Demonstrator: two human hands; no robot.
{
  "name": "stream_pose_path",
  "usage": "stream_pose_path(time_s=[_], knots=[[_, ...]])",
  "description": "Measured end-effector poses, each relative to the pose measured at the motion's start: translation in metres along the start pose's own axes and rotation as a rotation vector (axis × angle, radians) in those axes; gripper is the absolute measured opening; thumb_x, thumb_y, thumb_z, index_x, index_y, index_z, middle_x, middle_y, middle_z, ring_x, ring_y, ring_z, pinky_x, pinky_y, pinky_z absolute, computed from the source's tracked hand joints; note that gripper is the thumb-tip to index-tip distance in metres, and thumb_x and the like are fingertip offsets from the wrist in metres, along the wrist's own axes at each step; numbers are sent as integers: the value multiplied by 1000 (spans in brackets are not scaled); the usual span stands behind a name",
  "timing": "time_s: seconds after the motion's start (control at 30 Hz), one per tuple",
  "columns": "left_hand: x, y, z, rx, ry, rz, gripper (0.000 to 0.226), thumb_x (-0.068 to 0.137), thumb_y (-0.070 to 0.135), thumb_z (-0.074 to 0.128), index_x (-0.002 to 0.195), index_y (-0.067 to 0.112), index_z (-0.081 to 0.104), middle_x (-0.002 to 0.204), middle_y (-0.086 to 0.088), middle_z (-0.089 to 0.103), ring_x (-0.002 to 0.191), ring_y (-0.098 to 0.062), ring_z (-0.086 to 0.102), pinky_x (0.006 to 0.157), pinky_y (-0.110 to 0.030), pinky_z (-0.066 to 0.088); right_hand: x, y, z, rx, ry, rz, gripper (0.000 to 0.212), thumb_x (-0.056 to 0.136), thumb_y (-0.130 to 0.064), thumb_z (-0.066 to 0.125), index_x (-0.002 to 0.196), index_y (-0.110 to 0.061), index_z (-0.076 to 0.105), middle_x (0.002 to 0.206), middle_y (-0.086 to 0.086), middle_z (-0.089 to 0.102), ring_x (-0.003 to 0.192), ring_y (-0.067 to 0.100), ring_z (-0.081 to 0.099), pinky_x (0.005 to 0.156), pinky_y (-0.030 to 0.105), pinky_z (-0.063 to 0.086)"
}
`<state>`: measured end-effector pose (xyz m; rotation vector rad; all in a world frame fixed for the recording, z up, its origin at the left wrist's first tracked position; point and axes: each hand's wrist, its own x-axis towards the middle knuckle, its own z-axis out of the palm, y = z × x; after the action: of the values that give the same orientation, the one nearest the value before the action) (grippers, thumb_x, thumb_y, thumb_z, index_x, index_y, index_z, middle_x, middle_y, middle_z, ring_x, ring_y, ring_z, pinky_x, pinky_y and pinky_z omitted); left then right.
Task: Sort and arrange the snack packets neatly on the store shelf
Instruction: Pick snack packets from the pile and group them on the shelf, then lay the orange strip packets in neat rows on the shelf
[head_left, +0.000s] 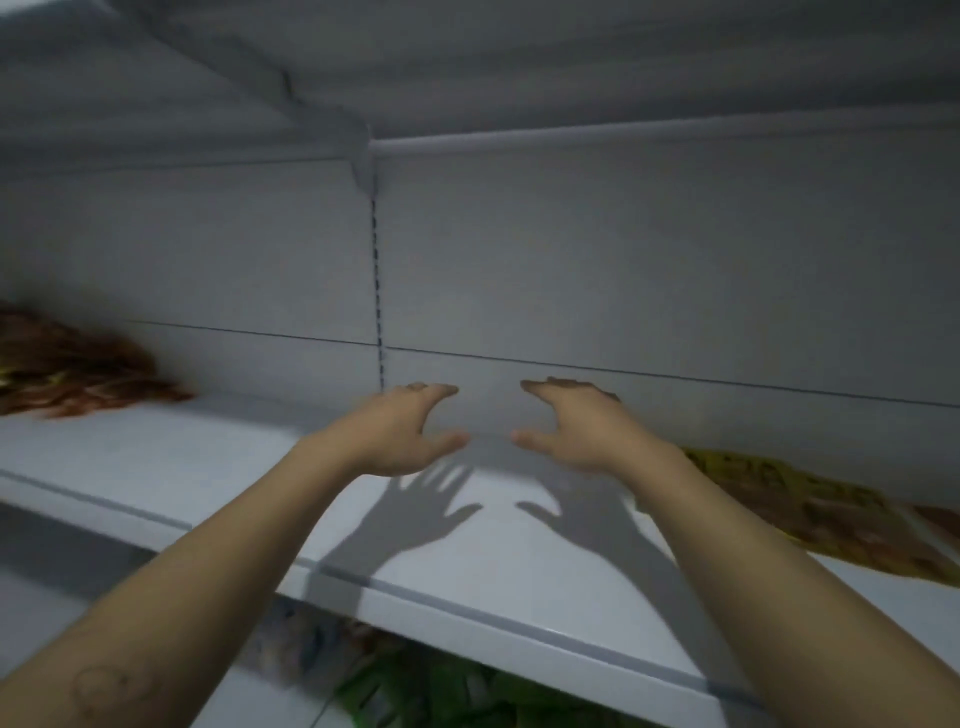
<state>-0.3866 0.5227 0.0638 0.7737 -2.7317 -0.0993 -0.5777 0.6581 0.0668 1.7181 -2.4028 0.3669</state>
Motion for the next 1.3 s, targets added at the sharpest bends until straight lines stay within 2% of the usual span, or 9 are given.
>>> stream_pose_path(time_s=[0.27, 0.5, 0.57, 0.63, 0.93, 1.17, 1.3], knots=[[-115, -162, -57, 25, 102, -251, 71, 91, 67, 47, 150, 29, 35, 148, 3, 48, 132, -17, 46, 105, -34, 39, 55, -211, 29, 84, -51, -260, 79, 90, -65, 53, 155, -29, 25, 160, 1, 30, 146, 25, 28, 118, 47, 25], [-221, -276, -88, 41, 160, -444, 69, 90, 68, 48, 148, 32, 38, 145, 6, 49, 120, -13, 54, 94, -31, 43, 86, -366, 57, 78, -86, -434, 75, 93, -62, 50, 155, -27, 25, 159, 2, 31, 144, 26, 31, 116, 47, 29], [-247, -302, -96, 53, 161, -498, 66, 91, 66, 49, 147, 32, 38, 146, 6, 49, 117, -12, 56, 93, -31, 44, 94, -405, 67, 100, -112, -472, 75, 93, -60, 51, 155, -28, 25, 159, 2, 31, 143, 26, 32, 116, 47, 29], [-267, -326, -104, 72, 166, -546, 65, 91, 64, 50, 146, 31, 39, 145, 5, 50, 123, -14, 54, 98, -33, 46, 103, -436, 74, 114, -132, -499, 75, 93, -60, 52, 155, -28, 25, 160, 1, 30, 144, 26, 31, 116, 48, 29], [-292, -398, -108, 90, 164, -627, 64, 93, 63, 49, 146, 28, 39, 147, 4, 48, 132, -16, 47, 102, -38, 47, 156, -510, 109, 58, -195, -543, 79, 92, -59, 55, 156, -26, 23, 161, 3, 27, 145, 26, 29, 116, 46, 31], [-255, -465, -97, 117, 116, -647, 63, 94, 61, 49, 147, 27, 39, 147, 3, 48, 131, -17, 48, 99, -36, 45, 238, -541, 156, 1, -399, -527, 77, 91, -60, 55, 154, -24, 30, 161, 2, 27, 145, 25, 30, 116, 42, 30], [-219, -518, -92, 125, 55, -691, 62, 94, 62, 48, 146, 29, 40, 144, 2, 51, 125, -19, 53, 97, -37, 48, 297, -560, 191, -4, -402, -519, 80, 90, -63, 54, 153, -20, 32, 160, 2, 30, 144, 25, 32, 115, 40, 31]])
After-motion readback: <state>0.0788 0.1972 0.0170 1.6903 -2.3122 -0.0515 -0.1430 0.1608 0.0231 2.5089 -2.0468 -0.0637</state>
